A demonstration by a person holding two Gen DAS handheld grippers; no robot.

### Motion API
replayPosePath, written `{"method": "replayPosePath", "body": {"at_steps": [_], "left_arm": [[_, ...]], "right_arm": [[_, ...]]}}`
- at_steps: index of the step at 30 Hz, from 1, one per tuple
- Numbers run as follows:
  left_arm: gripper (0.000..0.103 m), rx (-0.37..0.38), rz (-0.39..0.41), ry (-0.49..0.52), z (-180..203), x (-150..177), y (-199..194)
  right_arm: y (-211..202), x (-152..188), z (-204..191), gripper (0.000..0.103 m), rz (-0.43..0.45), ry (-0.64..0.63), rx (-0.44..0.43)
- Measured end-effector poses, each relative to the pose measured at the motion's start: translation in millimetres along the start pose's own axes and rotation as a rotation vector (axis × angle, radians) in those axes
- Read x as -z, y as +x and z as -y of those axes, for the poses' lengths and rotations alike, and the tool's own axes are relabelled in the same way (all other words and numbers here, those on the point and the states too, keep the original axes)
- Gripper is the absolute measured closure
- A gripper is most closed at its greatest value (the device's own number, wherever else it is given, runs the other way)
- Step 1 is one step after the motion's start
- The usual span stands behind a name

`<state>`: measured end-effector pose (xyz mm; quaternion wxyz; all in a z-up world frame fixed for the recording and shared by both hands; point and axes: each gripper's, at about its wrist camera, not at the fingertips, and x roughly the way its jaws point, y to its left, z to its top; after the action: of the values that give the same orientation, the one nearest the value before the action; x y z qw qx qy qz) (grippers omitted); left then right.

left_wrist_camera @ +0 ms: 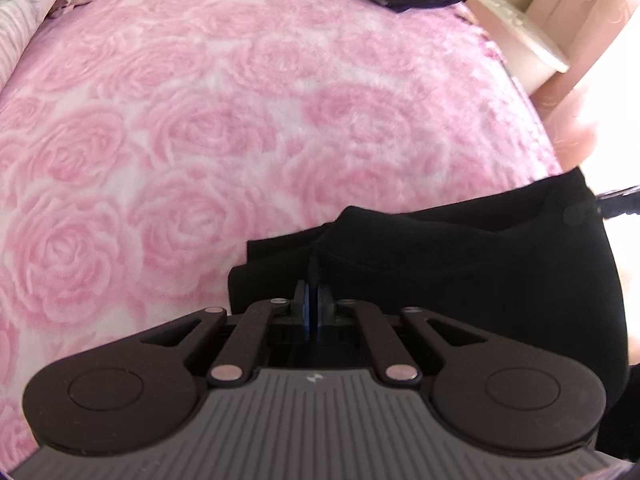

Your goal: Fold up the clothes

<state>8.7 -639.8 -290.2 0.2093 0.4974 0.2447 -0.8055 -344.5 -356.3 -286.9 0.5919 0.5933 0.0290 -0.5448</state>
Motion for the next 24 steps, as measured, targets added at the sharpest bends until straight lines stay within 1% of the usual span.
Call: {"method": "replayPosePath", "body": {"at_steps": [2,4,6,8,10,11,12,14,16,17,19,21,22,23,24], "left_arm": [[0.100,-0.007,-0.036,-0.008,-2.2,5.0,12.5],[0.099,-0.004,-0.045,-0.033,-6.4,7.3,15.4],[0.098,0.005,-0.041,-0.067,-11.5,8.3,13.9],[0.098,-0.015,-0.033,-0.067,-12.8,8.9,7.6],[0.093,-0.040,-0.021,-0.065,-13.1,7.6,-3.4],[0.092,-0.049,-0.006,-0.059,-11.9,5.4,-11.2],[0.092,-0.055,0.009,-0.047,-9.7,2.5,-18.0],[0.088,-0.048,0.038,-0.002,-0.8,-6.0,-26.3],[0.075,-0.020,0.046,0.060,10.2,-16.8,-23.1],[0.073,-0.008,0.042,0.095,15.2,-22.1,-17.5],[0.070,0.007,0.012,0.151,21.9,-30.2,-0.3],[0.071,0.033,-0.035,0.182,23.8,-33.2,19.5],[0.072,0.042,-0.053,0.190,23.7,-32.8,26.8],[0.074,0.041,-0.061,0.195,23.2,-31.7,30.5],[0.085,0.036,-0.057,0.193,22.1,-31.2,30.8]], "right_arm": [[13.3,2.6,14.5,0.092,-0.026,0.037,0.010],[17.4,1.6,26.4,0.089,-0.035,0.097,-0.018],[9.1,-0.9,22.9,0.084,-0.035,0.077,-0.013],[-3.4,-2.7,16.9,0.074,-0.031,0.042,0.017],[-17.8,-4.5,11.6,0.071,-0.018,0.021,0.052],[-24.2,-4.9,6.6,0.070,-0.004,0.007,0.071],[-30.5,-5.3,1.1,0.070,0.013,-0.008,0.091],[-39.5,-3.1,-18.9,0.070,0.057,-0.091,0.148],[-43.4,0.6,-40.5,0.070,0.092,-0.200,0.165],[-41.8,2.1,-51.1,0.070,0.098,-0.245,0.154],[-23.5,1.2,-71.3,0.069,0.065,-0.336,0.105],[2.2,-2.1,-89.8,0.069,0.013,-0.434,0.057],[17.1,-6.3,-94.0,0.068,-0.023,-0.454,0.048],[32.5,-11.1,-96.9,0.068,-0.062,-0.465,0.043],[47.9,-15.9,-99.8,0.068,-0.101,-0.476,0.038]]}}
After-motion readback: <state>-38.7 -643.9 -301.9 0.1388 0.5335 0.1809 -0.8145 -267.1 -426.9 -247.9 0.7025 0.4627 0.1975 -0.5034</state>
